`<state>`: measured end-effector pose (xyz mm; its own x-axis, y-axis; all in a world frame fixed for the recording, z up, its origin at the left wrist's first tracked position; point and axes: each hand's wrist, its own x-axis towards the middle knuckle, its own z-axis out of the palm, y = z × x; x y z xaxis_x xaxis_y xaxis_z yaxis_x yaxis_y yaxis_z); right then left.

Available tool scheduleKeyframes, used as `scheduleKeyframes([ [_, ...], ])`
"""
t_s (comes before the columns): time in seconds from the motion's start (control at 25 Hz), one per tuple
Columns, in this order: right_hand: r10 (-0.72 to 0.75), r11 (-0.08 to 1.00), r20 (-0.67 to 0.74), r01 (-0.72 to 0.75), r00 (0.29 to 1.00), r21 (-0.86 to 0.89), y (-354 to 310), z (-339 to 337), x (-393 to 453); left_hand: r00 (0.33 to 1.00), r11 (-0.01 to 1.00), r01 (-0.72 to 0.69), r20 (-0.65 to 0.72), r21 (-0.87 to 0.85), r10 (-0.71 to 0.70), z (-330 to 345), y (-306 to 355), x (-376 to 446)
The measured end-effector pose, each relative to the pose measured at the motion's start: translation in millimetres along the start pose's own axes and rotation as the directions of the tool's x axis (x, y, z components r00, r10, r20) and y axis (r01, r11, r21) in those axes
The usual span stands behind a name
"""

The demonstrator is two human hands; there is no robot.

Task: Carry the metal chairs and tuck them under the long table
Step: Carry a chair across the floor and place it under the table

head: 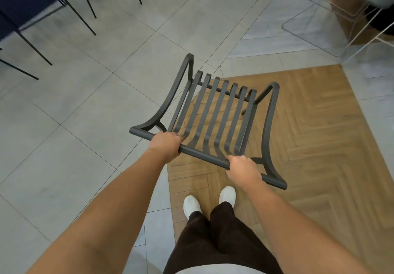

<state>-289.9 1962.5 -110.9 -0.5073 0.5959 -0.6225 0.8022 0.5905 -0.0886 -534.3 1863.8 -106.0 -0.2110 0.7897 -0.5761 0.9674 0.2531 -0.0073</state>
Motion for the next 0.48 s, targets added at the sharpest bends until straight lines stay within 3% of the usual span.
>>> scheduleKeyframes([
  [0.16,-0.031,0.999,-0.012,0.03,0.999,-0.043,2,2,-1,0.998,0.997,0.04,-0.043,0.068,-0.038,5,4,-2],
  [0.48,-0.068,0.997,0.032,0.069,0.997,-0.034,11,-3,-6,0.999,0.999,0.053,0.001,-0.008,-0.053,2,13,-10],
])
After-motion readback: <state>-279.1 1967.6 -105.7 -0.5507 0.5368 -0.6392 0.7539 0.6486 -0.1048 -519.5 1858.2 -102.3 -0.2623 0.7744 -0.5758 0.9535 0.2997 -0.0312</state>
